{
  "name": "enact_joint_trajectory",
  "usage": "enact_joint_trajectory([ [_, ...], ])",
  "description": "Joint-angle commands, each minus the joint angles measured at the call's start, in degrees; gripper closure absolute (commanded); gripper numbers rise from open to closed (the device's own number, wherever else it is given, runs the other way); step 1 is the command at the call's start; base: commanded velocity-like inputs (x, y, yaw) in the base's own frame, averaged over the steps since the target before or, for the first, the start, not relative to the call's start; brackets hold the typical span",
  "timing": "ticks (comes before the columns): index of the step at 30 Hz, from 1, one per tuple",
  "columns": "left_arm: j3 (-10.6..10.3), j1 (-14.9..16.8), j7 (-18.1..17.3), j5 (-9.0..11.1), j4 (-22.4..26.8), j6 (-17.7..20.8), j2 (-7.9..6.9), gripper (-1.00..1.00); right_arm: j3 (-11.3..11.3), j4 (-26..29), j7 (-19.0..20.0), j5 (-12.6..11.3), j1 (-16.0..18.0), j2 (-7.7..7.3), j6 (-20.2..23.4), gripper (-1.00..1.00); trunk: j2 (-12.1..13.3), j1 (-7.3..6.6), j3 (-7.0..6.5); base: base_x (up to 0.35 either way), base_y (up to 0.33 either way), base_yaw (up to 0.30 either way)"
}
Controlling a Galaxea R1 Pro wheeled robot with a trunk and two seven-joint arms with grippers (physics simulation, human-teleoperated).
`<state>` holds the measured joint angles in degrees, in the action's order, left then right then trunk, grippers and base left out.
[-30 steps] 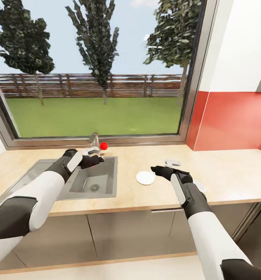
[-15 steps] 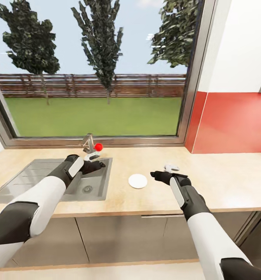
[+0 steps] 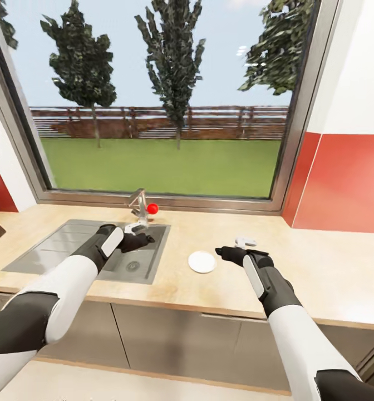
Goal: Set up a coffee station on the kitchen countertop: keep the coffee maker on the countertop, move the bottle of coffee from the kitchen shelf to the counter next to the coffee maker, place a paper coffee filter on top of the coffee maker, put the saucer next to the coffee maker with the coffee cup on the saucer, and place the electric kettle next to the coffee maker.
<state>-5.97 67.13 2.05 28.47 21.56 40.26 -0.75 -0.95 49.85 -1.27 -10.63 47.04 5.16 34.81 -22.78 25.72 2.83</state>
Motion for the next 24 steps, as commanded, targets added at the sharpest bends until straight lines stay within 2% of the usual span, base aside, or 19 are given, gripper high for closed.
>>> enact_joint_trajectory([
  [1,-0.45,-0.15,0.19,0.46,0.06,0.16,0.06,-1.0,-0.1,0.08,-0.13,-0.35,-0.01,0.02,0.26,-1.0,-0.14,0.06,0.14,0.195,-0.254,0.277],
  [2,-0.45,-0.48,-0.48,0.45,0.06,0.13,0.45,-1.0,-0.1,0.07,-0.13,-0.33,-0.08,0.02,0.26,-1.0,-0.14,0.06,0.14,0.247,-0.237,0.277],
  [7,-0.47,-0.58,-4.14,0.37,0.02,0.02,0.52,-1.0,-0.1,0.07,-0.13,-0.27,-0.51,-0.05,0.26,-1.0,-0.14,0.06,0.14,0.256,-0.234,0.266],
  [11,-0.5,-1.07,-5.0,0.32,-0.06,-0.01,0.56,-1.0,-0.1,0.07,-0.14,-0.26,-0.85,-0.06,0.26,-1.0,-0.14,0.06,0.14,0.261,-0.233,0.078],
  [17,-1.03,-2.79,-5.13,0.31,0.06,-0.17,0.72,-1.0,-0.15,0.08,-0.19,-0.35,-1.36,-0.07,0.18,-1.0,-0.14,0.06,0.09,0.249,-0.197,-0.114],
  [24,-1.32,-4.06,-5.19,0.35,0.07,-0.25,0.66,-1.0,-0.17,0.11,-0.14,-0.42,-1.86,0.0,0.17,-1.0,-0.14,0.06,-0.08,0.035,-0.022,-0.146],
])
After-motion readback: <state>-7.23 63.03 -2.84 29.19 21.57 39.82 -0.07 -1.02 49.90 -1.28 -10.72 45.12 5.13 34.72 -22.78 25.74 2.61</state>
